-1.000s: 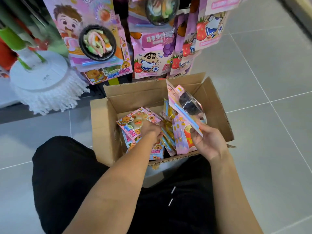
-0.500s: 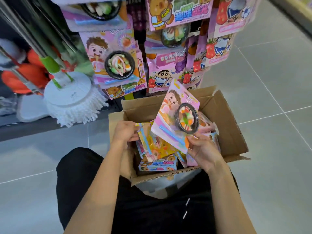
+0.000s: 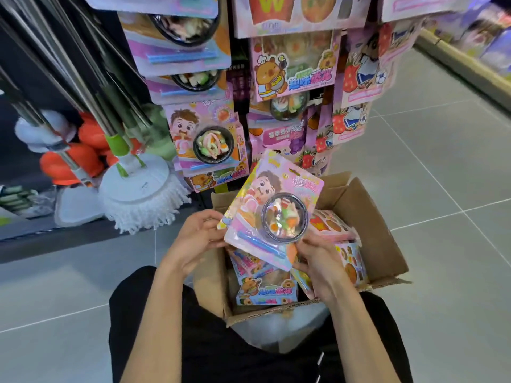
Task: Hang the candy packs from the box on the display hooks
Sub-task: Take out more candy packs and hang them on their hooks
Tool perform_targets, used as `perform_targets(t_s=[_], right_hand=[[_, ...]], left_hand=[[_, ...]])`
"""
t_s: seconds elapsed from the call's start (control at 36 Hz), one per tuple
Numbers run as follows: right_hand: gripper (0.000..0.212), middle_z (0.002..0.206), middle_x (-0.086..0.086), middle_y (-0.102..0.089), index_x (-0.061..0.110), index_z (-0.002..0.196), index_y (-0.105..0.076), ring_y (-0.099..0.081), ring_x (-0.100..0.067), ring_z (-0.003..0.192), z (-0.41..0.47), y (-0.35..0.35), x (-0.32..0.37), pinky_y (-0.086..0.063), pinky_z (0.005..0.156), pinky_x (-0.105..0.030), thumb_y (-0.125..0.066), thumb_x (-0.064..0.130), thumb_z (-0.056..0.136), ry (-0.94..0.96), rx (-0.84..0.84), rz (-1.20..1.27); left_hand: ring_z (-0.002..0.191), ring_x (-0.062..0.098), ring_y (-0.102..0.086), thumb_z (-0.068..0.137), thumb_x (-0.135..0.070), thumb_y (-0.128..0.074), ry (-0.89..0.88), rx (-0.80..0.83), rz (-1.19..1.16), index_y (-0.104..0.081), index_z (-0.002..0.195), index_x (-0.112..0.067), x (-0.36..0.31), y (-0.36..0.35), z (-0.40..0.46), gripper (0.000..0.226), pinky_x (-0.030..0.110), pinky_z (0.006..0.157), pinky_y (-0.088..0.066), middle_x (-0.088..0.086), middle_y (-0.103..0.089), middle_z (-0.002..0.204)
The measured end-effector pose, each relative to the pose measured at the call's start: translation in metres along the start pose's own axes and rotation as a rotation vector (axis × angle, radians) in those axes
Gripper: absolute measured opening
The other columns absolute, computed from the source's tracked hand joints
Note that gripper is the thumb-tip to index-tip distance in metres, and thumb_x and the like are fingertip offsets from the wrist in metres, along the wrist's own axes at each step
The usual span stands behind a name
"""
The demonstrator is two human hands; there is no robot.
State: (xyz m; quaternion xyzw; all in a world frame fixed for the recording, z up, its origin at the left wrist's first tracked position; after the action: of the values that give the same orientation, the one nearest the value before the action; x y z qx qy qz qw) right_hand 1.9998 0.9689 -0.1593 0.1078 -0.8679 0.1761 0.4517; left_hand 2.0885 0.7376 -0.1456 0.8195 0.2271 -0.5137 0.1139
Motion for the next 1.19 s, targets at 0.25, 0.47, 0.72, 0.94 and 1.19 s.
perform_targets(t_s=[0.25, 0.47, 0.72, 0.94, 1.19], right_hand=[[0.024, 0.076, 0.004, -0.076, 0.009, 0.093, -0.073, -0.071, -0.006, 0.070, -0.014, 0.006, 0.032, -0.057, 0.056, -0.023, -0.052, 0.000, 0.100, 0.213, 0.003, -0.066], [0.023, 0.084, -0.018, -0.074, 0.007, 0.091, -0.076, -0.066, -0.026, 0.075, -0.027, 0.003, 0.063, -0.053, 0.063, -0.039, -0.055, -0.002, 0.098, 0.364, 0.071, -0.132], [0.036, 0.077, -0.004, -0.072, 0.021, 0.082, -0.080, -0.062, -0.014, 0.069, -0.039, -0.009, 0.102, -0.050, 0.057, -0.025, -0.057, -0.002, 0.096, 0.536, 0.091, -0.102], [0.031, 0.080, -0.003, -0.073, 0.014, 0.094, -0.077, -0.066, -0.011, 0.068, -0.048, -0.050, 0.157, -0.051, 0.055, -0.023, -0.052, -0.006, 0.098, 0.688, 0.141, -0.031], [0.019, 0.079, 0.003, -0.073, 0.009, 0.096, -0.076, -0.061, -0.003, 0.067, -0.078, -0.116, 0.240, -0.044, 0.058, -0.015, -0.058, 0.005, 0.099, 0.895, 0.223, -0.044]], left_hand=[[0.087, 0.018, -0.071, 0.070, -0.002, -0.076, -0.078, 0.144, 0.081, -0.064, 0.104, -0.012, -0.021, -0.006, -0.012, 0.037, 0.028, 0.068, -0.057, 0.008, -0.073, 0.099], [0.079, 0.014, -0.070, 0.090, -0.020, -0.068, -0.143, 0.209, 0.095, -0.066, 0.082, -0.020, -0.046, -0.007, -0.027, 0.009, 0.029, 0.067, -0.054, 0.003, -0.075, 0.091], [0.083, 0.014, -0.067, 0.089, -0.011, -0.065, -0.484, -0.064, 0.041, -0.069, 0.101, 0.000, -0.085, 0.008, -0.058, 0.016, 0.029, 0.076, -0.054, 0.006, -0.074, 0.090], [0.082, 0.008, -0.066, 0.089, -0.016, -0.065, -0.812, -0.203, 0.041, -0.076, 0.082, -0.022, -0.156, 0.017, -0.107, 0.014, 0.019, 0.075, -0.054, -0.003, -0.075, 0.084], [0.088, 0.016, -0.064, 0.095, -0.015, -0.063, -1.004, -0.324, -0.027, -0.071, 0.088, -0.014, -0.237, 0.025, -0.127, 0.010, 0.033, 0.087, -0.049, 0.008, -0.072, 0.089]])
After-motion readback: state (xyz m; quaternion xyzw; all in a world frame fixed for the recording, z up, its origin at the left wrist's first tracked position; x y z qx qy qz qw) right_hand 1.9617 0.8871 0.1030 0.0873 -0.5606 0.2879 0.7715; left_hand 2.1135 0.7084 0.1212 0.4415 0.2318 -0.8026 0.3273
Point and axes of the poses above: each hand's wrist, its own z-axis towards the middle knuckle, its own y-axis out of the back of the hand, x = y × z, the point moved 1 cm from there along z, towards the middle knuckle
